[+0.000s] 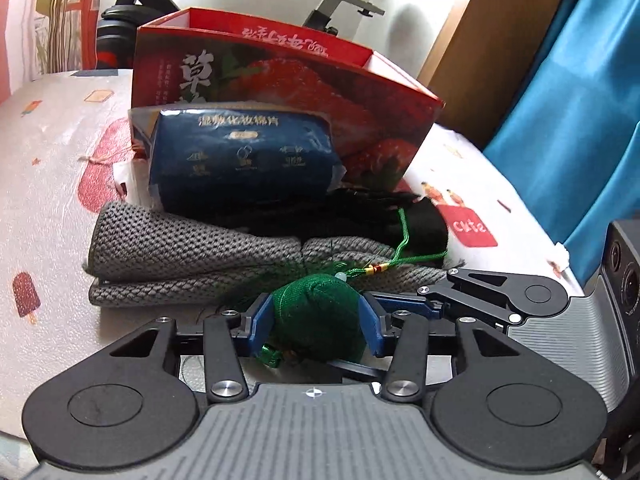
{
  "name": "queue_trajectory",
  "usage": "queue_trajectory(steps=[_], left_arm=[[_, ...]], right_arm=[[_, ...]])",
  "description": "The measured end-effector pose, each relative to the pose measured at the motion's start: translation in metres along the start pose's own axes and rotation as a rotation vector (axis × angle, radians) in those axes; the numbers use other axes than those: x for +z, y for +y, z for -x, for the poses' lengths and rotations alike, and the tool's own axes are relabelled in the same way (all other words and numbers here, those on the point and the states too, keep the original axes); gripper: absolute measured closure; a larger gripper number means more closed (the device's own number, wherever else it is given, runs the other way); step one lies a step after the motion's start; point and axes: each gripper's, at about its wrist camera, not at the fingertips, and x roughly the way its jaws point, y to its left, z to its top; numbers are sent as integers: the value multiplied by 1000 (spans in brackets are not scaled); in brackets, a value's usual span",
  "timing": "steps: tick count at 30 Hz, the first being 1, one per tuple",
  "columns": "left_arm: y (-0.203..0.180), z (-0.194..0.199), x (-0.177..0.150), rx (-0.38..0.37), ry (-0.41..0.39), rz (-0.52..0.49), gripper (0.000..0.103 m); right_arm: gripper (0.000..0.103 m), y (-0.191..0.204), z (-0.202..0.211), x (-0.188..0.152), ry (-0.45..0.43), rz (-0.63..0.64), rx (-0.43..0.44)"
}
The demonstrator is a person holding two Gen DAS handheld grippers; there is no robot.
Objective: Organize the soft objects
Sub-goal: 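Carry the green sachet with the left gripper over the red box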
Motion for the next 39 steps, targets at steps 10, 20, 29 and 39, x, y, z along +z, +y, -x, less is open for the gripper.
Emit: queue_trajectory(steps=[10,20,29,39], left_arm=[[-15,25,30,-54,-91,-16,54],[-42,56,73,-77,-201,-63,54],[-61,65,123,-88,-261,-95,54],[-72,80,185,-103,-343,-118,54]], right_arm=[[54,-8,40,28,-161,35,-52],[54,-18,76,73,-250,111,-121],[54,-53,100,131,-280,144,-109],[54,-75,115,200,-324,257,-131]])
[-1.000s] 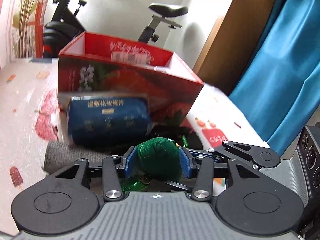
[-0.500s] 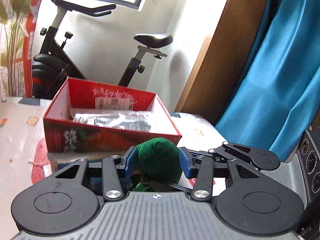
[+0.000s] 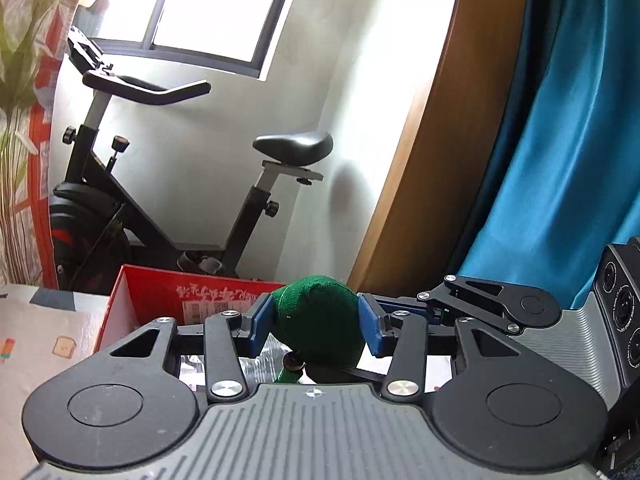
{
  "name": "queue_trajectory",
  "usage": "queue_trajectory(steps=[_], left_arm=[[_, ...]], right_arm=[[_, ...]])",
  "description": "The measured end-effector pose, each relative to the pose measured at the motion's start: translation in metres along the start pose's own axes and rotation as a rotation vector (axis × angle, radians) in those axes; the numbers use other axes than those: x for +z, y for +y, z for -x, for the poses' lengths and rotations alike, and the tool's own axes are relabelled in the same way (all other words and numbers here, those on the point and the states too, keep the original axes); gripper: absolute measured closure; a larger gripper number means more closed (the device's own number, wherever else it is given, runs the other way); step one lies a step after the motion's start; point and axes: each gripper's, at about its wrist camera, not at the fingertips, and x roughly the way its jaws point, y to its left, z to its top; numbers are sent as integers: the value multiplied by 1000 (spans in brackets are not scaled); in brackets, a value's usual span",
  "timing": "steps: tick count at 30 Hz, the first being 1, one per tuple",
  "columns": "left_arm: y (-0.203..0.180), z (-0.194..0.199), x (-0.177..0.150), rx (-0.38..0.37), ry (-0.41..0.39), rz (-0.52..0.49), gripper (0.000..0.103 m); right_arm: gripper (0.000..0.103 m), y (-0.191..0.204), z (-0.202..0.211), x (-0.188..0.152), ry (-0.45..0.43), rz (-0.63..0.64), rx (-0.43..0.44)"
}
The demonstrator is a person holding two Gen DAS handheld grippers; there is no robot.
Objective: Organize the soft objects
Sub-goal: 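Carry the green sachet with the left gripper over the red box, then lower the green sachet into the red box and open the left gripper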
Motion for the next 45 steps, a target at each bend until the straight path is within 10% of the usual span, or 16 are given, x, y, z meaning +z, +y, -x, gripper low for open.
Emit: queue_trajectory(steps=[17,37,41,45], left_arm=[[54,-36,61,93,-112,-23,53],[139,-106,-5,230,142,67,53],[149,-90,2,278,107,75,52],[146,-70,4,329,81,58,34]], right_arm=[[54,-28,-115,49,-37,37,39],[50,-13,-212,-47,244,-231,65],[37,-22,-199,-48,244,-250,-44],[1,-34,-176,-54,199,-327,-94]])
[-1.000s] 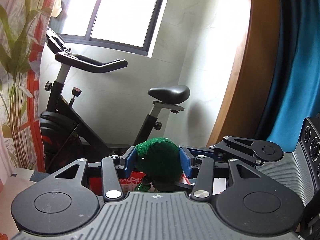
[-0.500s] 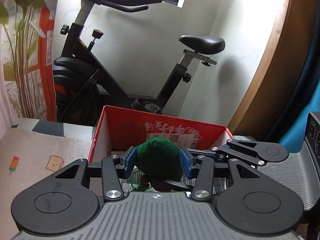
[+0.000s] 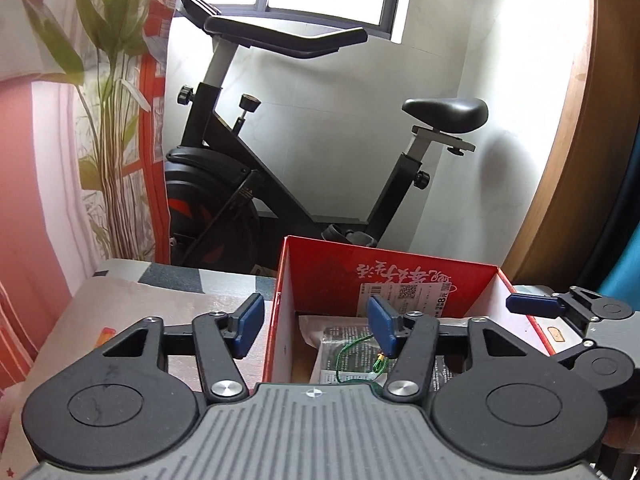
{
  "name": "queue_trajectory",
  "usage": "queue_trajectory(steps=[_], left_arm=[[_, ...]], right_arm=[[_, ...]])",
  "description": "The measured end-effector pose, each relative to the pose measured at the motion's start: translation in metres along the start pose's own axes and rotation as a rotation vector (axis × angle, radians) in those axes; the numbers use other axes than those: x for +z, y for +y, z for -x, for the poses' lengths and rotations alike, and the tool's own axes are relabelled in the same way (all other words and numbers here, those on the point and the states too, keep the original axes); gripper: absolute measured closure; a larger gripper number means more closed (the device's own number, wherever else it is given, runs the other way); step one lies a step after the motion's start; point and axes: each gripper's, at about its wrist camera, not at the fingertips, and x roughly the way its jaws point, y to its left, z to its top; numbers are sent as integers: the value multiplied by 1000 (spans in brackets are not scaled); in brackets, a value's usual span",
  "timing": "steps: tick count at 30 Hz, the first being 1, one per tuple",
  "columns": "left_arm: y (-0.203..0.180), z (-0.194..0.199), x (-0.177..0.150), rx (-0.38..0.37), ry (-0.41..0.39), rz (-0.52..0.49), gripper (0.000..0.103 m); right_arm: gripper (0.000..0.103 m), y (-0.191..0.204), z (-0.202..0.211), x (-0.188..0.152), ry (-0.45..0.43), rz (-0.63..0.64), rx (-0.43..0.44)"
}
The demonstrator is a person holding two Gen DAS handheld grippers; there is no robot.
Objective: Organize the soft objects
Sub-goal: 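Lower the green sachet into the red box and open the left gripper, then move the left gripper down to the blue cotton-pad packet beside the box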
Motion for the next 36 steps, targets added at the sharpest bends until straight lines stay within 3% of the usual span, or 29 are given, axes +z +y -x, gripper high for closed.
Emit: queue_trajectory(steps=[4,7,18,28,36], left_arm=[[-1,22,-4,43,-37,-37,3],[-4,38,-9,75,-60,-49,0],[-12,86,-38,124,-78,-94,0],[-18,135,-76,159,-104,-109,0],[-16,154,-112,165,-102,-60,0]], right_arm=[[0,-7,20,-9,-13,-29,-37],[0,-8,35,-16,-30,-46,-56],[0,5,100,-46,-89,-108,-99],[0,9,152,-96,-123,-196,-128],[0,17,174,-139,-109,-227,-179]])
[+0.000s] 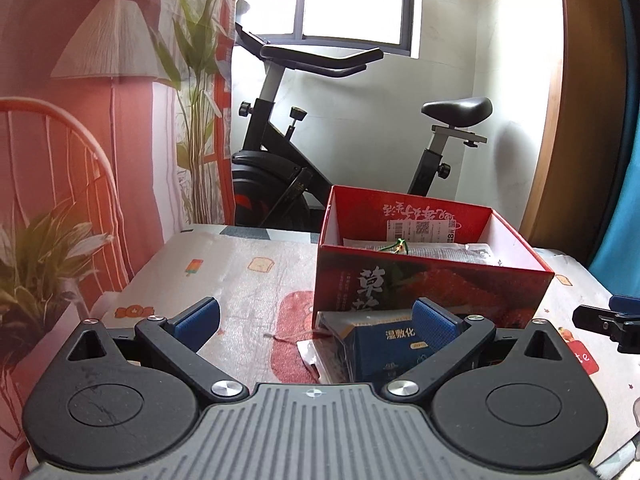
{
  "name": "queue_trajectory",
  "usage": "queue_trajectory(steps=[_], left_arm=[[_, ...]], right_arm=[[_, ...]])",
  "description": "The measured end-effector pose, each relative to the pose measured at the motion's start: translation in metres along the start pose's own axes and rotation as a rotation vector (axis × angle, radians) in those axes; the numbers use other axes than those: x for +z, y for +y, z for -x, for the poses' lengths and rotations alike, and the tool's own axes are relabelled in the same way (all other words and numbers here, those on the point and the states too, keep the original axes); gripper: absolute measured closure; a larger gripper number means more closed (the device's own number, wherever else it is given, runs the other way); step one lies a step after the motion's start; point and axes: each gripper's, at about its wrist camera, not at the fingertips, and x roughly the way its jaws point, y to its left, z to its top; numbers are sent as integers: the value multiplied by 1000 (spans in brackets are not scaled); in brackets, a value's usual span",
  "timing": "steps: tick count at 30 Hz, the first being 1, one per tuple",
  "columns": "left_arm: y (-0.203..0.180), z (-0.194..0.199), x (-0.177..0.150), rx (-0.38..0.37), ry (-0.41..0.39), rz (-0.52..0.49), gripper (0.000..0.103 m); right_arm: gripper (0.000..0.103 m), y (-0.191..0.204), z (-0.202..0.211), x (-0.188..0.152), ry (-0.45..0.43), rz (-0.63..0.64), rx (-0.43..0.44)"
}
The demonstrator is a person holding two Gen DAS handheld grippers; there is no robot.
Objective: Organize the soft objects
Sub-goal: 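Move the left gripper down to the blue cotton-pad packet beside the box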
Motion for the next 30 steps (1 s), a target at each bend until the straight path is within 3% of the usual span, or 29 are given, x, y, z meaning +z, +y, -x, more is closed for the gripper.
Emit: queue_trajectory(steps=[14,30], left_arm=[[10,13,-62,64,76,27,0],[18,-1,-79,73,131,80,0]], right_arm=[[0,5,10,-64,73,35,-12],[0,6,-5,-77,120,44,30]])
